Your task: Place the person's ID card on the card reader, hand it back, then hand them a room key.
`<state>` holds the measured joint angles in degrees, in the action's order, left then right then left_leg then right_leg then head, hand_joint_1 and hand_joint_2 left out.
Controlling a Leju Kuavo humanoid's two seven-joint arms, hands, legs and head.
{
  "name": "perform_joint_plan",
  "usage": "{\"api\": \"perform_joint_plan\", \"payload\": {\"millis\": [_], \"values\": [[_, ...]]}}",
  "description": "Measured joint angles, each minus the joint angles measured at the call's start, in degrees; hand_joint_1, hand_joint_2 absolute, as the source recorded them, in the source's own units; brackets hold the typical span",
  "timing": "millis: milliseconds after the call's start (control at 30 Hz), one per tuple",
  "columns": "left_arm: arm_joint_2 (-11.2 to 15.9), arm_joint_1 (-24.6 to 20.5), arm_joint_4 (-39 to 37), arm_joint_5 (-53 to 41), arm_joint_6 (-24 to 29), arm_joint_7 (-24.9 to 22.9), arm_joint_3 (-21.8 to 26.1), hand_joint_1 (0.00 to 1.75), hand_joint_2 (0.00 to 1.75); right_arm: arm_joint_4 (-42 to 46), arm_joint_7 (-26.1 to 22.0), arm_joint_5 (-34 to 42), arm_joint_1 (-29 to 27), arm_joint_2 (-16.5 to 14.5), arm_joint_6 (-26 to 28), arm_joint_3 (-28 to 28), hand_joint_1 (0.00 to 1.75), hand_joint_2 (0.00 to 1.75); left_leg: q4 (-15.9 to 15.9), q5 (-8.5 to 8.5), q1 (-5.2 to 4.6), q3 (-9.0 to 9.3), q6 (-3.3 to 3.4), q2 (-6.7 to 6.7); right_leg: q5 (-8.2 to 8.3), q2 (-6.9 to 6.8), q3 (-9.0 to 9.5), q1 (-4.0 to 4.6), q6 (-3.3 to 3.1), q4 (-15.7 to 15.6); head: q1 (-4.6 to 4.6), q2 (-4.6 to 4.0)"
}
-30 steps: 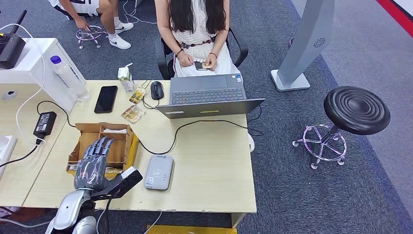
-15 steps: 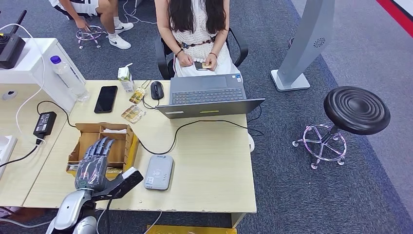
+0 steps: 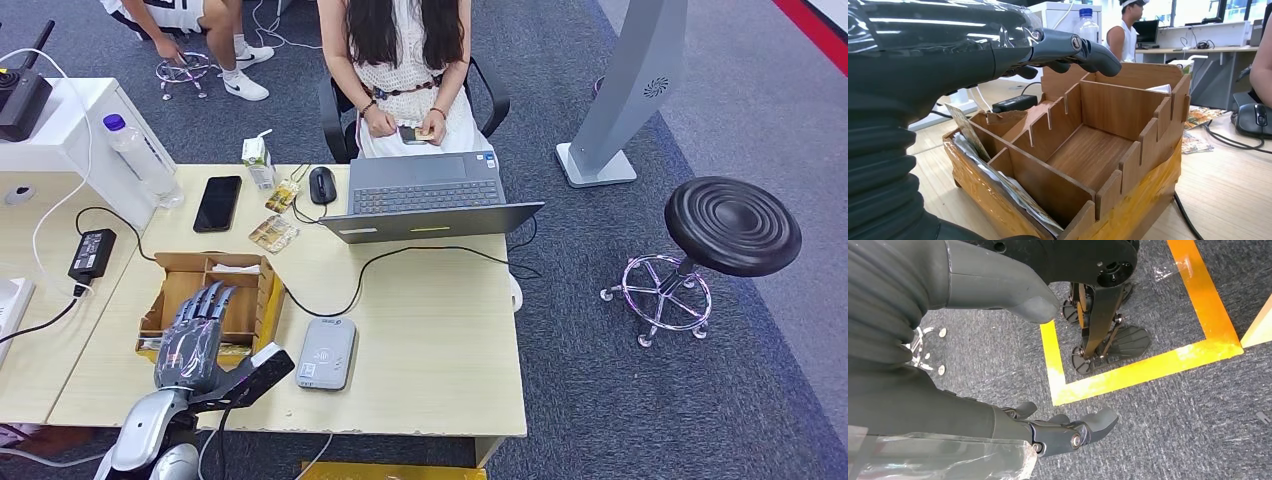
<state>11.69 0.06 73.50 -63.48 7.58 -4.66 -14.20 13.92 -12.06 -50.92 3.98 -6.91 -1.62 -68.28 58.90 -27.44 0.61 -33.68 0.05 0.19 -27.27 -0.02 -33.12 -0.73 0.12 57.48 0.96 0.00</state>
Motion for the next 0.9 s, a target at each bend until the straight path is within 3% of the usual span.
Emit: {"api": "perform_joint_plan", "payload": {"millis": [900], "values": [[-0.02, 0.00, 0.02, 0.28, -0.02, -0.20, -0.01, 0.00, 1.75, 0.00, 0.02, 0.01, 0.00, 0.02, 0.08, -0.02, 0.00, 1.75, 0.00, 0.00, 0.00, 0.00, 0.00, 0.00, 0.00, 0.00, 0.00, 0.00, 0.00, 0.00, 0.00, 0.00]]}}
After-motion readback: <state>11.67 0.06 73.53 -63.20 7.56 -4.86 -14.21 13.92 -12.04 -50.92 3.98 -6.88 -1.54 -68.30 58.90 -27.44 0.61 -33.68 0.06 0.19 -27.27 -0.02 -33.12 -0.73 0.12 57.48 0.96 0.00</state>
